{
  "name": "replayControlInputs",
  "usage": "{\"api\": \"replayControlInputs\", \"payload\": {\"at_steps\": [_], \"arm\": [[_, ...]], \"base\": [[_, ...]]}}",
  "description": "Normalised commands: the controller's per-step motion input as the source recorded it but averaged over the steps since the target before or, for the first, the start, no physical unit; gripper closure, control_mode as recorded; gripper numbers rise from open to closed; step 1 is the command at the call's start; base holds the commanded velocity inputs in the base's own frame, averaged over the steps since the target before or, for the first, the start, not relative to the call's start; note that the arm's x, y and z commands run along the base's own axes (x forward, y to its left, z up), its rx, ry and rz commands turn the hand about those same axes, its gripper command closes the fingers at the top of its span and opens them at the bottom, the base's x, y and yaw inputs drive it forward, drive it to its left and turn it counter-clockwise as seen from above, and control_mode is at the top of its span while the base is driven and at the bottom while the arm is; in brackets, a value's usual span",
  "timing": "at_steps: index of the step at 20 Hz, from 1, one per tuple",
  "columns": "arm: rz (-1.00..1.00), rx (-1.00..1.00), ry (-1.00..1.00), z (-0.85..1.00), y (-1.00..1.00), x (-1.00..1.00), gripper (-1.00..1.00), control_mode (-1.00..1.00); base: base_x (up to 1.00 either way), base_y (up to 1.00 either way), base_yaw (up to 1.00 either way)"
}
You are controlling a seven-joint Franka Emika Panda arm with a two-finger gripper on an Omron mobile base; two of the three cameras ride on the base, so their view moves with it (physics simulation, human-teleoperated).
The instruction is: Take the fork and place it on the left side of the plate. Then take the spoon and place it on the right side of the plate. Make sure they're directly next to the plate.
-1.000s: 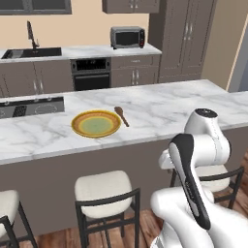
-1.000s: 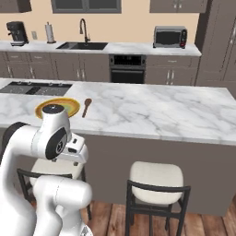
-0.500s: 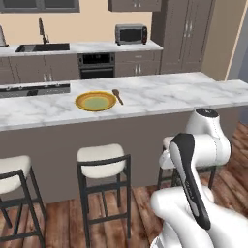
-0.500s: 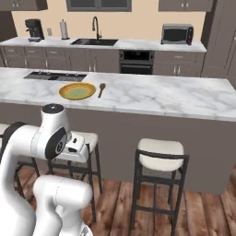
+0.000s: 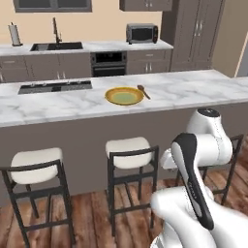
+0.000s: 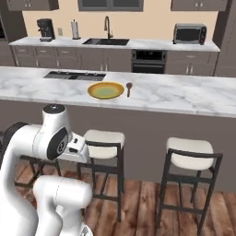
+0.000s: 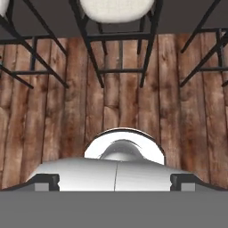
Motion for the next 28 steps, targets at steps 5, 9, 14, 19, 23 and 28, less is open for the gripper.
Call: {"api": "replayControlInputs", "payload": {"at_steps": [5, 9, 14, 19, 23, 28], "arm": [[0.00, 0.00, 0.00, 0.00, 0.00, 0.00, -1.00, 1.00], [0.00, 0.00, 0.00, 0.00, 0.00, 0.00, -1.00, 1.00], [0.00, 0.00, 0.00, 0.00, 0.00, 0.00, -1.00, 1.00], [0.00, 0.00, 0.00, 0.00, 0.00, 0.00, -1.00, 1.00], [0.00, 0.00, 0.00, 0.00, 0.00, 0.00, -1.00, 1.00], [0.00, 0.00, 0.00, 0.00, 0.00, 0.00, -1.00, 1.00]], "base": [[0.00, 1.00, 0.00], [0.00, 1.00, 0.00], [0.00, 1.00, 0.00], [0.00, 1.00, 0.00], [0.02, 1.00, 0.00], [0.30, 1.00, 0.00]]}}
